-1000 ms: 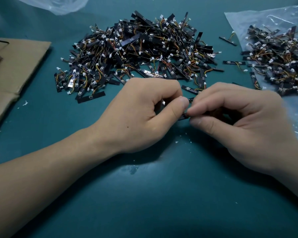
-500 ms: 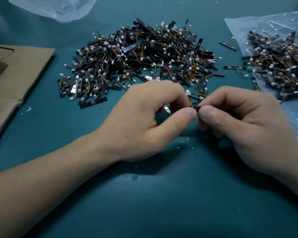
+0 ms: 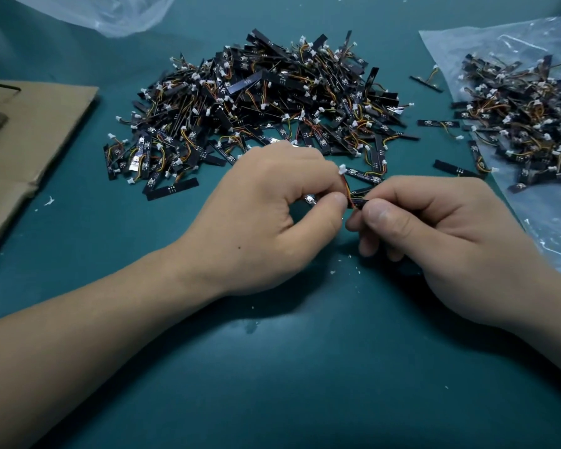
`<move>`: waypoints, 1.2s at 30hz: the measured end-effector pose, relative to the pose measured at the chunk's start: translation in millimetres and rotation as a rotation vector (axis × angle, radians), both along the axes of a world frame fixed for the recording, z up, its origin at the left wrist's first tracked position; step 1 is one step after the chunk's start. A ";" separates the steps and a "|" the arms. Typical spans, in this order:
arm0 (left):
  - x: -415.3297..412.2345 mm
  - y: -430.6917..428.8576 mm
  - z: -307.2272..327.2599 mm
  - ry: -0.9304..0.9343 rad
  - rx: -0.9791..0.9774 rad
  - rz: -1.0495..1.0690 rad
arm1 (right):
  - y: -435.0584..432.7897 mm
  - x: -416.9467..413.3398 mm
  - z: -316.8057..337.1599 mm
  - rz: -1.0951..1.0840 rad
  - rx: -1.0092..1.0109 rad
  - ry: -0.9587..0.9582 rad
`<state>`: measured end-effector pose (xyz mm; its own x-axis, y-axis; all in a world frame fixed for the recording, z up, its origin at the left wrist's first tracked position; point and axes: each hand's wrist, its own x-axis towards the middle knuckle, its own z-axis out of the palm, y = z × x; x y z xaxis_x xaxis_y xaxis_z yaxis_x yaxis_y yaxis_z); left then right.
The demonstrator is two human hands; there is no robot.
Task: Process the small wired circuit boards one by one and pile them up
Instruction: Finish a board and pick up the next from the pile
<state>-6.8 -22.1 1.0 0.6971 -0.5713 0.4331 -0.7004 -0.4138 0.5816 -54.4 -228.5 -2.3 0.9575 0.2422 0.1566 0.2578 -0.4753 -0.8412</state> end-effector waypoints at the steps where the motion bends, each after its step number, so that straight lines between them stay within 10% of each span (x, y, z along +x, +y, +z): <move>1: -0.3 -0.4 -0.2 -0.007 0.006 0.011 | 0.4 -0.1 -0.1 0.003 -0.003 0.002; 36: 1.0 1.9 -2.5 0.007 0.000 -0.039 | -0.3 0.0 1.6 0.004 0.084 0.035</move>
